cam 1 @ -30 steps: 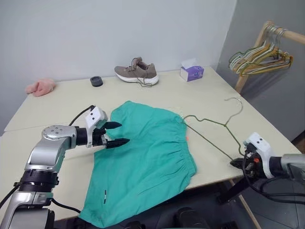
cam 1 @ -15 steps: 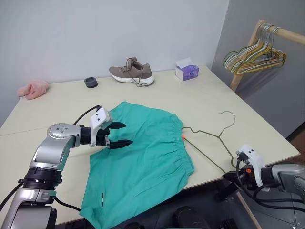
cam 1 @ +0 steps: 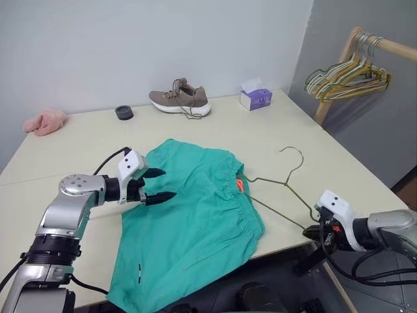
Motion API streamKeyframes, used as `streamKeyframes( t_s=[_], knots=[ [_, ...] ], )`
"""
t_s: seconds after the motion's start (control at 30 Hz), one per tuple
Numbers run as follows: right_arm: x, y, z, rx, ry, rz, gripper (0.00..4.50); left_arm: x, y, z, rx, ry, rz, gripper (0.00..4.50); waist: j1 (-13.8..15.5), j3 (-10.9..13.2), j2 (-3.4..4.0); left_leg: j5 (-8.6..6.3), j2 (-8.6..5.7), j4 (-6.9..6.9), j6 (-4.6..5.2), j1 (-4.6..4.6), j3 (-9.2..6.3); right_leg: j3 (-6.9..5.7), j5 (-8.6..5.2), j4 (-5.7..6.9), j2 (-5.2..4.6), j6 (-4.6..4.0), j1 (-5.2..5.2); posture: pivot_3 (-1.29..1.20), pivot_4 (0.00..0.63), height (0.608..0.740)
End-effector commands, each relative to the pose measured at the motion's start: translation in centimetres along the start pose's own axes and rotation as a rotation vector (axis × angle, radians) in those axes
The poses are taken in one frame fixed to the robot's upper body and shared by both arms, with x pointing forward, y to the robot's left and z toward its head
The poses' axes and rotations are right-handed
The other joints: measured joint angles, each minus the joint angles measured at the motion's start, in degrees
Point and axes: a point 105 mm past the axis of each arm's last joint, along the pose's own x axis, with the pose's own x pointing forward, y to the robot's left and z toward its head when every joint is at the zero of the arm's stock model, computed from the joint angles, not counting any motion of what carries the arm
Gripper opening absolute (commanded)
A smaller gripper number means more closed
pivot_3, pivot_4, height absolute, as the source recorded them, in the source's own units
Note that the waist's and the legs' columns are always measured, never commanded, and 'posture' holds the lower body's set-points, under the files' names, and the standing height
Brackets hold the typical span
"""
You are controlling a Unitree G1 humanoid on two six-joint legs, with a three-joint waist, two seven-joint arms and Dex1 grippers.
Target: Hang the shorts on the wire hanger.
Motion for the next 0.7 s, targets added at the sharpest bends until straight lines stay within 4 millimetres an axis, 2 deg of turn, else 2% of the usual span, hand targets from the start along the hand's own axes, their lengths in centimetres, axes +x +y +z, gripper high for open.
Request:
streamKeyframes(
  t_s=[0.03,0.13,0.37,0.53,0.7],
  knots=[
    [-0.6,-0.3,1.6,-0.111,-0.028,-0.033,0.00,-0.8,0.9,0.8,0.038,-0.027,0.056,4.46,0.04,0.00,-0.02,0.00,0.00,0.00,0.00,0.00,0.00,0.00,0.00,0.00,0.00,0.00,0.00,-0.26,0.000,0.740],
    [-0.1,-0.5,1.5,-0.075,-0.026,-0.022,0.00,-0.7,1.0,0.7,0.041,-0.029,0.063,4.46,0.14,0.00,-0.05,0.00,0.00,0.00,0.00,0.00,-0.02,0.00,0.00,0.00,-0.01,0.00,0.01,-0.26,0.000,0.740],
    [1.2,-1.9,1.4,0.145,-0.014,0.036,0.00,-0.3,1.1,0.7,0.059,-0.034,0.067,4.46,0.52,0.00,-0.05,0.00,-0.02,0.02,0.00,0.00,-0.02,0.01,0.01,0.01,-0.05,0.00,0.01,-0.26,0.000,0.740],
    [1.4,-1.9,2.9,0.309,-0.056,0.111,0.00,-0.4,1.1,0.4,0.062,-0.031,0.069,4.46,0.77,0.00,-0.04,0.00,-0.02,0.02,0.00,0.01,-0.03,0.01,0.01,0.04,-0.05,0.00,0.00,-0.25,0.000,0.740],
    [2.2,-0.5,4.9,0.439,-0.083,0.234,0.00,-0.3,0.9,0.2,0.060,-0.030,0.067,4.46,1.18,0.00,-0.03,0.00,-0.02,0.03,0.01,0.01,-0.05,0.01,0.02,0.07,-0.06,0.00,0.00,-0.24,0.000,0.740]
  ],
)
